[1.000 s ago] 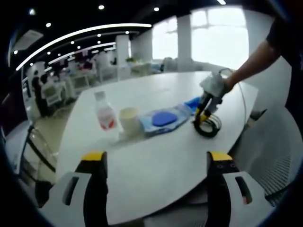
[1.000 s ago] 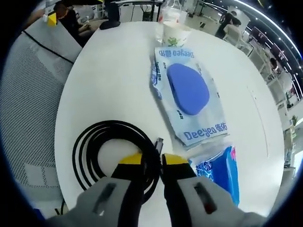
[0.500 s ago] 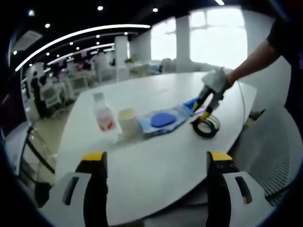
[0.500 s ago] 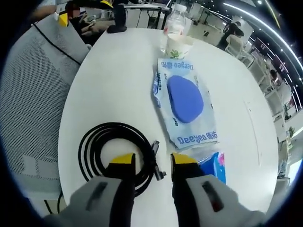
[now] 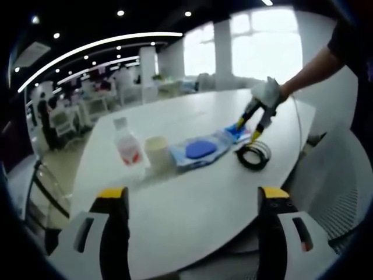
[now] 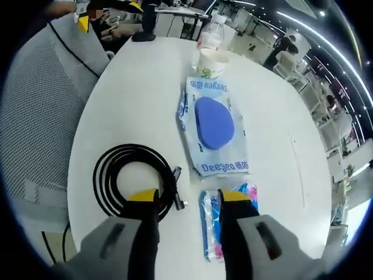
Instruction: Arrange the tabletop items into an orderly group along one side of the table until the central work area is clear of visible clutter.
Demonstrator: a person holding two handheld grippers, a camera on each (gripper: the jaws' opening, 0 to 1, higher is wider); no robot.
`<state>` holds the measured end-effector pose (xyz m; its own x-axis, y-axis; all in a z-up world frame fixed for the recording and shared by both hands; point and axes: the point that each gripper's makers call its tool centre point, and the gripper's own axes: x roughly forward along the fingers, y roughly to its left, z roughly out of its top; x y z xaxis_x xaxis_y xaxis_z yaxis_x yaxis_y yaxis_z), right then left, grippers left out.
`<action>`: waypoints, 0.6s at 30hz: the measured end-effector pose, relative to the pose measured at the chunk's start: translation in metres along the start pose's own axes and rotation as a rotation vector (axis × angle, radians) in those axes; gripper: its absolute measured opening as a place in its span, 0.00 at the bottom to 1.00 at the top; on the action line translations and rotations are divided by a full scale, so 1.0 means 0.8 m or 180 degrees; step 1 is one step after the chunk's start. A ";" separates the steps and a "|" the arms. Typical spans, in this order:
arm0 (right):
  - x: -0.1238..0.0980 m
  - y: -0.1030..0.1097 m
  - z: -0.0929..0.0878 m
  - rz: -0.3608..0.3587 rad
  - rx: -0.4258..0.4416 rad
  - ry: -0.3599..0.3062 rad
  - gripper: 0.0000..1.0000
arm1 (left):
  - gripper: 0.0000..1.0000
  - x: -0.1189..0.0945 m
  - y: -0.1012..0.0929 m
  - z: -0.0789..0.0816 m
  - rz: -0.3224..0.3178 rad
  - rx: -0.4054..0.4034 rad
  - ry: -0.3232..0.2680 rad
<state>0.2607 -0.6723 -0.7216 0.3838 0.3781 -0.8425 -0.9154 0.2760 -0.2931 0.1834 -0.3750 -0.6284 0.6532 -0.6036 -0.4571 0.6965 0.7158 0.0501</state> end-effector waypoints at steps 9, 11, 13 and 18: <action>-0.012 -0.028 -0.011 -0.0121 -0.0155 0.0114 0.40 | 0.97 0.000 -0.001 0.000 -0.0011 0.0035 0.0010; -0.013 -0.033 -0.015 -0.0133 -0.0171 0.0142 0.40 | 0.98 0.000 -0.001 0.000 -0.0013 0.0041 0.0004; -0.013 -0.038 -0.018 -0.0144 -0.0179 0.0168 0.40 | 1.00 0.000 -0.001 0.000 -0.0012 0.0047 0.0003; -0.005 -0.055 -0.036 -0.0165 -0.0182 0.0255 0.40 | 1.00 0.000 0.000 0.000 -0.0010 0.0054 -0.0003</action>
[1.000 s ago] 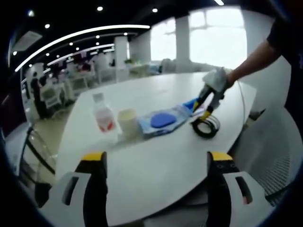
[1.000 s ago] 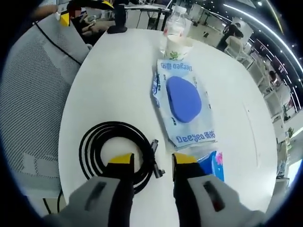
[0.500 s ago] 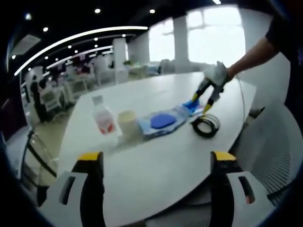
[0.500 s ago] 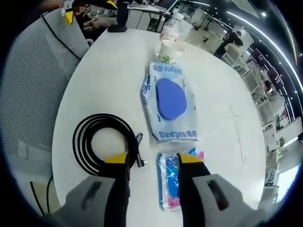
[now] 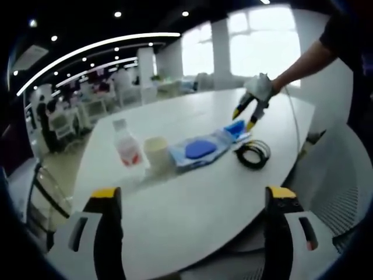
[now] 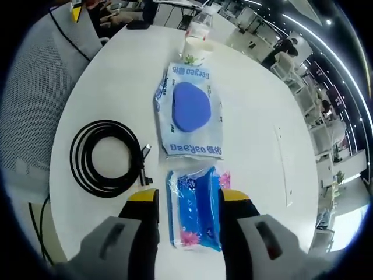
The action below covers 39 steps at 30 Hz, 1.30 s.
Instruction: Arrange the tabletop items into an orderly group along one side of the table until the central work area is clear of visible clutter.
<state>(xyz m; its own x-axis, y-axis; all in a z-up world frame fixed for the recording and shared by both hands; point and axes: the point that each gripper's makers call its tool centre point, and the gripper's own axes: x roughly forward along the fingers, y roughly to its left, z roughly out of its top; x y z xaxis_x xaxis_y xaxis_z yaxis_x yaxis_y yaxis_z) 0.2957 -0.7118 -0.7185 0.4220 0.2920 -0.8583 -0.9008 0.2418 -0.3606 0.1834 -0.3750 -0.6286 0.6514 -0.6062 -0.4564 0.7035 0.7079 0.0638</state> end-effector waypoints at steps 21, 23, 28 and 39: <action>0.032 -0.023 -0.029 0.0025 -0.0311 0.0341 0.17 | 0.98 0.000 0.007 -0.003 0.0079 -0.0050 0.0037; 0.035 -0.025 -0.035 0.0014 -0.0338 0.0403 0.13 | 0.98 0.000 0.007 -0.002 0.0082 -0.0061 0.0031; 0.037 -0.024 -0.041 0.0030 -0.0367 0.0450 0.00 | 0.98 0.000 0.007 -0.003 0.0088 -0.0070 0.0039; 0.031 -0.012 -0.037 0.0040 -0.0271 0.0412 0.00 | 0.97 0.001 0.004 -0.002 0.0057 -0.0071 0.0042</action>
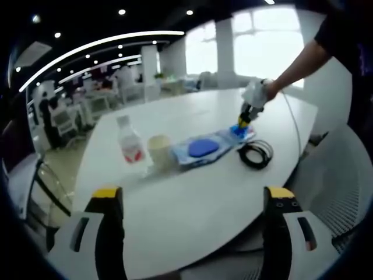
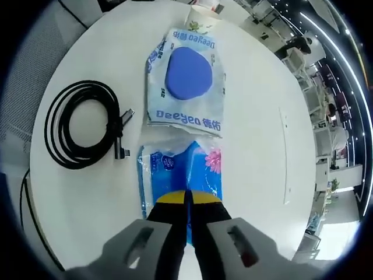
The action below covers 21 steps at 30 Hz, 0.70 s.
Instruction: Arrange the tabletop items into an orderly group along one side of the table until the central work area is clear of visible clutter.
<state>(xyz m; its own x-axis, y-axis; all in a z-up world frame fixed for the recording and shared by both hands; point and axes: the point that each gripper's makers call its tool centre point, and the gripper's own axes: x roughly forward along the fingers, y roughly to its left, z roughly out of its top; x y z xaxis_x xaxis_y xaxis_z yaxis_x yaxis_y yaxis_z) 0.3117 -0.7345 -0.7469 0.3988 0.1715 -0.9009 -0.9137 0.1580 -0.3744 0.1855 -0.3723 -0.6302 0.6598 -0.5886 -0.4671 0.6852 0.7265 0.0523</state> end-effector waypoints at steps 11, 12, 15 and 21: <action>-0.001 -0.010 -0.003 -0.0047 0.0675 -0.0009 0.00 | 0.96 0.000 0.000 -0.001 -0.0002 0.0008 0.0005; -0.002 -0.011 -0.003 -0.0054 0.0721 -0.0016 0.00 | 0.96 0.000 0.000 -0.001 -0.0002 0.0008 0.0005; -0.002 -0.014 -0.003 -0.0065 0.0900 -0.0025 0.00 | 0.95 0.000 0.001 -0.002 0.0003 0.0011 0.0013; -0.003 -0.013 -0.002 -0.0052 0.1084 -0.0036 0.00 | 0.95 0.000 0.001 -0.002 0.0005 0.0009 0.0027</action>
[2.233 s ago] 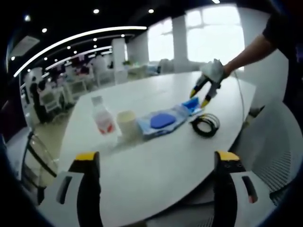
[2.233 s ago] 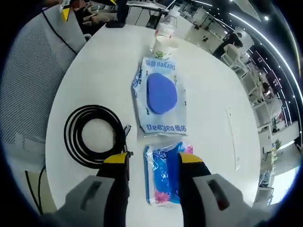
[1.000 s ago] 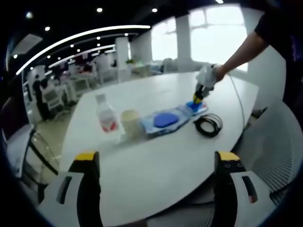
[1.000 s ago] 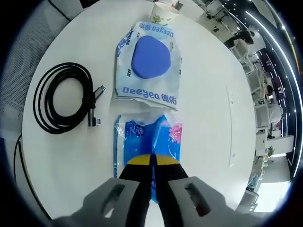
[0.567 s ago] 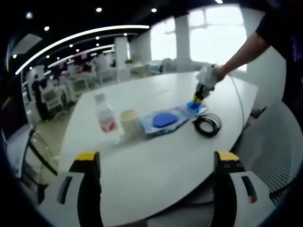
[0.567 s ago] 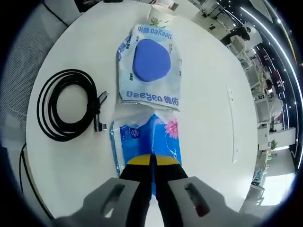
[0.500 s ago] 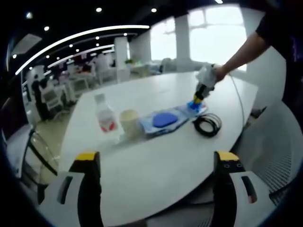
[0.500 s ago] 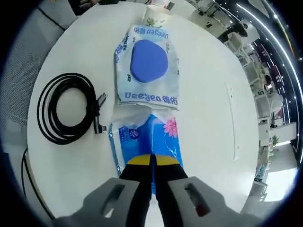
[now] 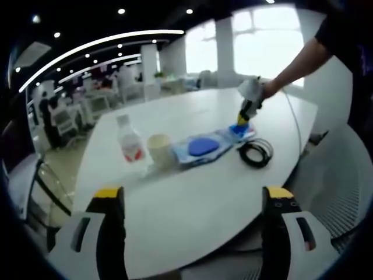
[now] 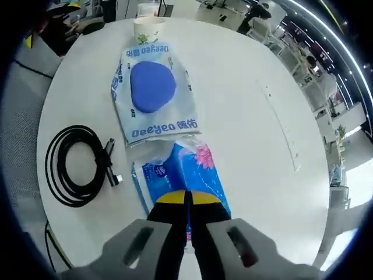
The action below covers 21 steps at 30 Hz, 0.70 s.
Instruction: Arrange the tabletop items into an orderly group along one side of the table until the central work area is clear of visible clutter.
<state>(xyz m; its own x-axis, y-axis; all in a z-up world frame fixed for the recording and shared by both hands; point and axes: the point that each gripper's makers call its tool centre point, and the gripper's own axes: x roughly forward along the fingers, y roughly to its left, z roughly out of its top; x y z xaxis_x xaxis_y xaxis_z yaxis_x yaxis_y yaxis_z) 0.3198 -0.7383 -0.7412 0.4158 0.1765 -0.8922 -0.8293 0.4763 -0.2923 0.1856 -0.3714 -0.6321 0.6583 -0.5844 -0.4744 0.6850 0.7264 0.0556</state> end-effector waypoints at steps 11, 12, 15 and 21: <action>-0.001 0.008 -0.001 0.0046 0.0075 0.0026 0.00 | 0.95 0.000 -0.001 0.000 -0.0005 -0.0005 -0.0001; -0.001 0.009 -0.001 0.0050 0.0078 0.0030 0.00 | 0.95 0.000 -0.001 0.000 -0.0006 -0.0006 0.0000; -0.002 0.009 -0.002 0.0040 0.0094 0.0030 0.00 | 0.94 0.000 0.000 0.000 -0.0007 -0.0001 0.0002; -0.002 0.005 0.000 0.0007 0.0076 0.0023 0.00 | 0.94 -0.001 -0.001 0.001 -0.0005 -0.0007 -0.0003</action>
<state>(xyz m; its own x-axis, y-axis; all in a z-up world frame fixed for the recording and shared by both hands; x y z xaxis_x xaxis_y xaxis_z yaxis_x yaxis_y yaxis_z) 0.3164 -0.7366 -0.7411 0.4111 0.1713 -0.8953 -0.8210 0.4964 -0.2820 0.1850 -0.3716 -0.6314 0.6575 -0.5859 -0.4737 0.6854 0.7263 0.0529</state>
